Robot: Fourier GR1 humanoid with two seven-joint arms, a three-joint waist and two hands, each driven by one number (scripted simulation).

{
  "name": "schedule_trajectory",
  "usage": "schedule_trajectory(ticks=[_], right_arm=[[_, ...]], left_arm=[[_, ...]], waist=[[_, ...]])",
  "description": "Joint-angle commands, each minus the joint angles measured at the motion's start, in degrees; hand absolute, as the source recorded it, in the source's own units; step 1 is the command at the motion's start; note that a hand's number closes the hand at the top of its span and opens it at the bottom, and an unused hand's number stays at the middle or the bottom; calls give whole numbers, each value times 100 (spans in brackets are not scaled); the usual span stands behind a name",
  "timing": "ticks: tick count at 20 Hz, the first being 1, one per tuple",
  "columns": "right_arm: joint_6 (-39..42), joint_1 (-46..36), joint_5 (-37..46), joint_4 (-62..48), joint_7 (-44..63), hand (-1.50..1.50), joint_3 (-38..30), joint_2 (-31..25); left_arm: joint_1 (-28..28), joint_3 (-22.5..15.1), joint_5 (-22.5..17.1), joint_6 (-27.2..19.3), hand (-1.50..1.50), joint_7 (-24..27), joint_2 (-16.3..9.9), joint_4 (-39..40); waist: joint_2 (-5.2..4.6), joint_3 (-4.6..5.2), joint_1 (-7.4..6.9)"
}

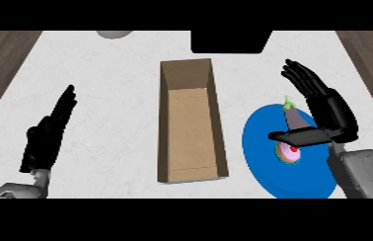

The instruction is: Pick the cupcake from the plate and place it in the cardboard box

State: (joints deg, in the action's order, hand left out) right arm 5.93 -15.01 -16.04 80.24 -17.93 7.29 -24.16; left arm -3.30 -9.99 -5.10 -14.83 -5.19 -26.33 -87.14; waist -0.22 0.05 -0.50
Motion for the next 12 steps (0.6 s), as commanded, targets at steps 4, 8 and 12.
schedule_trajectory(ticks=[4, 8, 12], right_arm=[[984, -283, 642, -761, -756, -150, -203, -999], [1200, -357, 1693, -646, -917, -150, 141, -2000], [1854, -723, 2224, -299, -389, -150, 570, -2738]], left_arm=[[273, 87, 99, 57, 0, 129, 76, 29], [196, -130, 320, -119, 0, 201, 305, 147], [188, 28, 181, -20, 0, 191, 256, 165]], waist=[[10, -8, -24], [9, -3, 0], [31, 11, -13]])
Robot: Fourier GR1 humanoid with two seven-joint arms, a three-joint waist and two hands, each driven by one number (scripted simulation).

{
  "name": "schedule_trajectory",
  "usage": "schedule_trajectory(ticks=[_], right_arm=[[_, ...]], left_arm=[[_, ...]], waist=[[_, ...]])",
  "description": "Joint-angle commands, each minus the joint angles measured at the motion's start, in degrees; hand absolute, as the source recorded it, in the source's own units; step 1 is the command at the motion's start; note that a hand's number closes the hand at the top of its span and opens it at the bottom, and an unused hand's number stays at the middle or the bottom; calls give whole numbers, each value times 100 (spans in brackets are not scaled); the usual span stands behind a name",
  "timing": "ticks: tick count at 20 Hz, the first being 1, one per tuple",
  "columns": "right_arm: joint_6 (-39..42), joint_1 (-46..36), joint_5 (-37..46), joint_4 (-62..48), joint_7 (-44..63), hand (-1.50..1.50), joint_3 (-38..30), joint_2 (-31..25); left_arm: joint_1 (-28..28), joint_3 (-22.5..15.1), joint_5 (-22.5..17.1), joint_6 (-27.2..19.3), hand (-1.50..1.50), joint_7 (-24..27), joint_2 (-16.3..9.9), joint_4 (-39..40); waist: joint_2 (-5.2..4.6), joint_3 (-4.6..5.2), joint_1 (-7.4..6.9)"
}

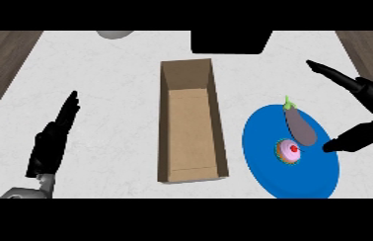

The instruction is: Pick the cupcake from the plate and place it in the cardboard box

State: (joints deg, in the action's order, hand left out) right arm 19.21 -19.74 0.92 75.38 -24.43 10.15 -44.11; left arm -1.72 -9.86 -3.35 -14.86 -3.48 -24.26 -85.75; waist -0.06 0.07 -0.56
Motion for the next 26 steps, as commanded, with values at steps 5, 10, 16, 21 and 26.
schedule_trajectory(ticks=[5, 10, 16, 21, 26], right_arm=[[1159, -212, 1223, 675, 558, -150, 937, -1154], [1604, -90, 1306, 1468, 1625, -150, 1082, -827], [1355, 627, 2039, 1662, 1782, -150, 862, -468], [1582, 473, 2451, 1688, 2192, -150, 760, 54], [1155, 834, 3417, 1241, 1751, -150, 844, 450]], left_arm=[[81, -52, 156, -74, 0, -239, 13, -250], [494, 230, -51, 233, 0, 201, -44, -223], [415, 288, 247, 291, 0, 112, 143, -205], [15, 439, 381, 352, 0, 595, 530, 712], [234, 409, 617, 359, 0, -46, 584, -197]], waist=[[27, 0, 27], [26, 0, 49], [17, -5, 76], [2, -3, 78], [6, -8, 40]])
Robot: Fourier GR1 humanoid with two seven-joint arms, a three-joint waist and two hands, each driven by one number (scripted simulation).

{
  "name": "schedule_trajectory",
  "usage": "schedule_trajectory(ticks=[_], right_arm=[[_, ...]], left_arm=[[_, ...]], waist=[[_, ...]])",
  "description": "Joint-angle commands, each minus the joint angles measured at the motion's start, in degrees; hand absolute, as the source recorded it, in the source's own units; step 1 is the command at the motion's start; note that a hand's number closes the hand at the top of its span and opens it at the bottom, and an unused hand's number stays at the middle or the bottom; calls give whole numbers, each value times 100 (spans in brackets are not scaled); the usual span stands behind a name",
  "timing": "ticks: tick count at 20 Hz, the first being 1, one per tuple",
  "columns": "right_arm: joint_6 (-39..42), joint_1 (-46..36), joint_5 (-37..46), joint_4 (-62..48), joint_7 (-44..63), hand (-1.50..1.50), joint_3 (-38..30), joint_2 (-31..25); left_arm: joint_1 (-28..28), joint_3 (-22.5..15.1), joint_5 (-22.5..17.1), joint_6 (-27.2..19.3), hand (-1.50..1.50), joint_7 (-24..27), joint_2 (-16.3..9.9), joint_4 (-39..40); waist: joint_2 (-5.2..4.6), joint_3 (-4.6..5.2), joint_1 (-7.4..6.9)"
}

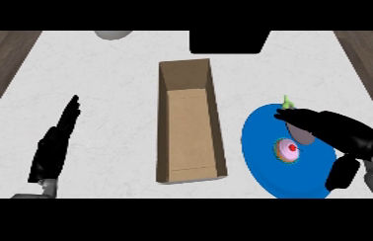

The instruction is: Pick the cupcake from the plate and place it in the cardboard box

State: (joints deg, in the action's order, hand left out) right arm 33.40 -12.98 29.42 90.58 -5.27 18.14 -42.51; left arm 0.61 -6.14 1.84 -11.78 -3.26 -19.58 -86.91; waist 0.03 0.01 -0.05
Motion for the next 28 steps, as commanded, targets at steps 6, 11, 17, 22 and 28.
schedule_trajectory(ticks=[6, 11, 17, 22, 28], right_arm=[[142, 46, 920, -354, -346, -150, -288, 653], [87, 477, 1146, -53, -369, -150, -454, 806], [-323, 196, 1676, -997, -1009, -150, -491, 1197], [228, 612, 1729, -163, -802, -150, -827, 1157], [-119, 183, 2246, -1145, -1215, -150, -837, 1487]], left_arm=[[-45, 336, 270, 273, 0, 349, 269, 409], [-18, 236, 424, 295, 0, -646, 359, -510], [183, 166, 653, 344, 0, -453, 635, -589], [-280, 797, 354, 822, 0, -152, 481, 200], [113, 881, 593, 874, 0, 14, 491, -175]], waist=[[-4, -1, -5], [4, -2, 14], [-4, -3, -22], [-1, 0, 21], [-3, -2, -18]])
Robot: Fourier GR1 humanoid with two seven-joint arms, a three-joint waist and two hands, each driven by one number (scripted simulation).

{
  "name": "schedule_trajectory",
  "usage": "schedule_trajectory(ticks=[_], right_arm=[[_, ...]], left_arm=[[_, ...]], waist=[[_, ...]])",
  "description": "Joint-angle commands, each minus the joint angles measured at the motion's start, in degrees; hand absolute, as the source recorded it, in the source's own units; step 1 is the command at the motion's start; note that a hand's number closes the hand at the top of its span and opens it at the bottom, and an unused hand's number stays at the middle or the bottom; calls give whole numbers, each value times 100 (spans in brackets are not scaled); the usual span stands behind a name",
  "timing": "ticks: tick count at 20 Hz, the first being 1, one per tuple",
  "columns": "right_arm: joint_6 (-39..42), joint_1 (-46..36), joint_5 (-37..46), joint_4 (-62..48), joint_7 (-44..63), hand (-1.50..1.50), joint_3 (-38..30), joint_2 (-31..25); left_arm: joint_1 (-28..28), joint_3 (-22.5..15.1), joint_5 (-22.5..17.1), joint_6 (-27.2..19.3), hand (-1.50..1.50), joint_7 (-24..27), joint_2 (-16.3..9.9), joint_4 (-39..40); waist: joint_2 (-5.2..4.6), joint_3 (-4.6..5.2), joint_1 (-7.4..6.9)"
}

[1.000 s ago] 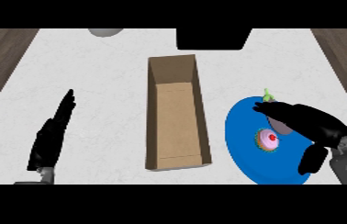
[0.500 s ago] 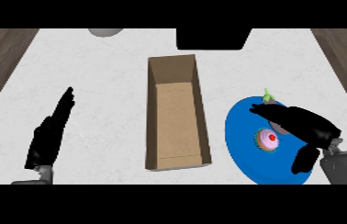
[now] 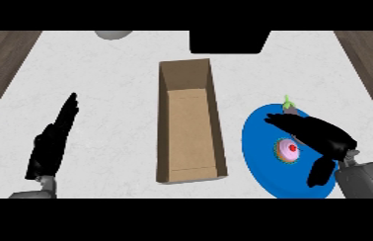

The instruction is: Pick the cupcake from the plate and place it in the cardboard box

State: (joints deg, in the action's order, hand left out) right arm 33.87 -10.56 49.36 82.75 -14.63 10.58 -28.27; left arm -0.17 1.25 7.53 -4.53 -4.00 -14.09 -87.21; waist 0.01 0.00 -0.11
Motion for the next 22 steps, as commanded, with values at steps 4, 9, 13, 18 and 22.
schedule_trajectory(ticks=[4, 9, 13, 18, 22], right_arm=[[-66, 197, 487, 55, -257, -150, -51, 27], [443, -79, 341, -278, -434, 150, -316, 78], [-1126, 68, 932, -425, -515, 150, -17, 538], [-1720, -7, 1043, -666, -976, 150, -345, 403], [-1949, 1032, 1286, 180, 1367, 150, -809, 1173]], left_arm=[[90, 31, 144, 76, 0, -607, 137, -697], [229, 71, 242, 176, 0, -368, 161, -652], [94, 118, 198, 165, 0, -379, 218, -472], [-90, 170, 355, 97, 0, -135, 280, -87], [245, 235, 360, -66, 0, -137, 312, -172]], waist=[[4, -1, -1], [5, 0, -3], [0, -3, -15], [-4, -1, -4], [97, 9, 349]])
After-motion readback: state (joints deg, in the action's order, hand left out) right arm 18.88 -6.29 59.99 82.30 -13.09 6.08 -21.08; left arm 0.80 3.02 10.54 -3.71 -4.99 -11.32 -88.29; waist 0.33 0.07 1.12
